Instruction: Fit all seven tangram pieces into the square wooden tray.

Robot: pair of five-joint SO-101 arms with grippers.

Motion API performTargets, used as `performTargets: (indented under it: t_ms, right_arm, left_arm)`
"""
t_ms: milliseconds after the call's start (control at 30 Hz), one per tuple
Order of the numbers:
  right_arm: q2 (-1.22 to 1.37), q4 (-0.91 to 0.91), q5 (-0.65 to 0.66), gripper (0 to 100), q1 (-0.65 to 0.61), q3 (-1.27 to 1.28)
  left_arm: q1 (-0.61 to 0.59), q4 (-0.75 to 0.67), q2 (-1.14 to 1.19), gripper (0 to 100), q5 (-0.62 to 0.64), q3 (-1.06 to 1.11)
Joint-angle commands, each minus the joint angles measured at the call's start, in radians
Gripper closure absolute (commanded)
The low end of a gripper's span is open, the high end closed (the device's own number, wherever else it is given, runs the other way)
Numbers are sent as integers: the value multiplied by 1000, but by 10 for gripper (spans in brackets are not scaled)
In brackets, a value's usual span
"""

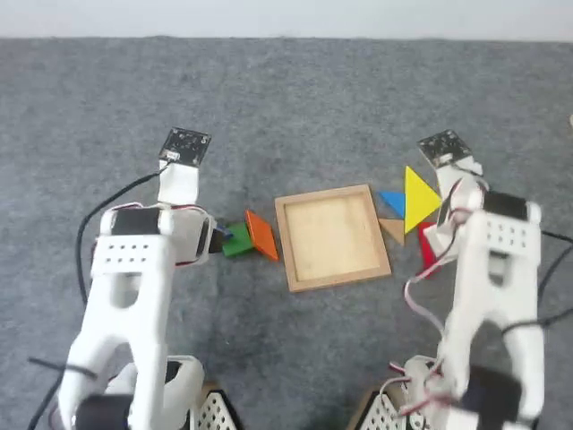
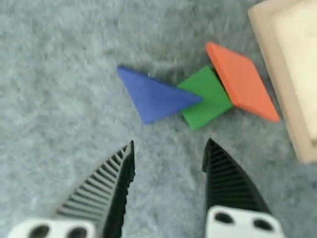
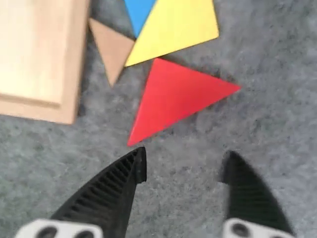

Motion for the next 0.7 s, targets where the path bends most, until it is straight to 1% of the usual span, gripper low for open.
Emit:
performTargets:
  t_ms: [0, 133, 233, 333, 433, 667]
  right_arm:
    - [107, -21, 25, 685, 30, -114]
    - [214, -104, -55, 685, 24, -120]
    - [285, -160, -173, 682, -10, -123]
    - [343, -163, -336, 682, -71, -161]
    - [369, -162, -474, 683, -97, -207]
    - [383, -166, -669, 683, -101, -227]
  left_arm:
    - [-8, -109, 35, 779, 15, 10]
    - [-25, -170, 44, 778, 18, 68]
    - [-28, -215, 46, 778, 74, 105]
    - [-23, -255, 43, 778, 109, 133]
    - [-26, -265, 44, 778, 107, 137]
    - [-28, -267, 46, 778, 103, 137]
